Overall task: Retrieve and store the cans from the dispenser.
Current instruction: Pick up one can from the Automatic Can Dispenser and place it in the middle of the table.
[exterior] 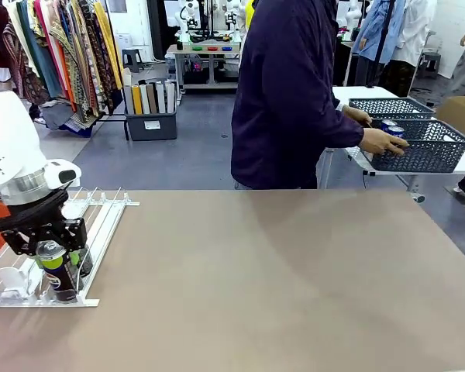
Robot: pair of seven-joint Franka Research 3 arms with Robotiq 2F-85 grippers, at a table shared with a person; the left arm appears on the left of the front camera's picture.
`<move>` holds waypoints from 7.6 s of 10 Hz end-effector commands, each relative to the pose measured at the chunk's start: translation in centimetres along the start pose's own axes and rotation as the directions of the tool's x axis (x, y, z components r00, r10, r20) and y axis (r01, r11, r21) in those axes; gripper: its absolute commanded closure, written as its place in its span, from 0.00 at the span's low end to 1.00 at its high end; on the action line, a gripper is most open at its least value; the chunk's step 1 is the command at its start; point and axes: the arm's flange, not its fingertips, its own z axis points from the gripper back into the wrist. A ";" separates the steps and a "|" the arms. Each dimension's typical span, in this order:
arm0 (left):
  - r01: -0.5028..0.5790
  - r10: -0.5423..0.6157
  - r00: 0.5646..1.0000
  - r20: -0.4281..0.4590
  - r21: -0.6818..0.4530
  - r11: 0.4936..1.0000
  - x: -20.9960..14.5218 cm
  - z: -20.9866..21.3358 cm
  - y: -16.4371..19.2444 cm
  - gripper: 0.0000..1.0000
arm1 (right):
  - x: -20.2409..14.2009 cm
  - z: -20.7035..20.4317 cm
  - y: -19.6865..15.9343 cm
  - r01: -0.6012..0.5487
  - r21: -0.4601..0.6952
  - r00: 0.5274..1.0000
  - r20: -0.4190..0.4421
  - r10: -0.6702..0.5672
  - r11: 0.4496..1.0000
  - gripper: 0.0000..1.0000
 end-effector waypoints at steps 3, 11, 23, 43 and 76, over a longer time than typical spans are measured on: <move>0.020 -0.017 0.992 0.122 -0.024 1.000 -2.2 4.7 0.0 1.00 | 0.4 -0.2 0.3 -0.008 0.024 1.000 0.023 0.007 1.000 0.00; 0.159 -0.036 0.887 0.461 -0.230 0.960 -12.6 21.7 7.1 1.00 | 0.4 -0.2 0.3 -0.008 0.024 1.000 0.023 0.007 1.000 0.00; 0.395 -0.372 0.873 0.315 -0.011 0.918 -1.4 20.8 -18.3 1.00 | 0.4 -0.2 0.3 -0.008 0.024 1.000 0.023 0.007 1.000 0.00; 0.726 -0.719 0.683 0.128 -0.022 0.687 0.8 5.7 -39.1 0.00 | 0.4 -0.2 0.3 -0.008 0.024 1.000 0.023 0.007 1.000 0.00; 0.080 -0.084 0.965 0.247 0.028 0.996 -6.0 11.3 5.8 0.00 | 0.4 -0.2 0.3 -0.008 0.024 1.000 0.023 0.007 1.000 0.00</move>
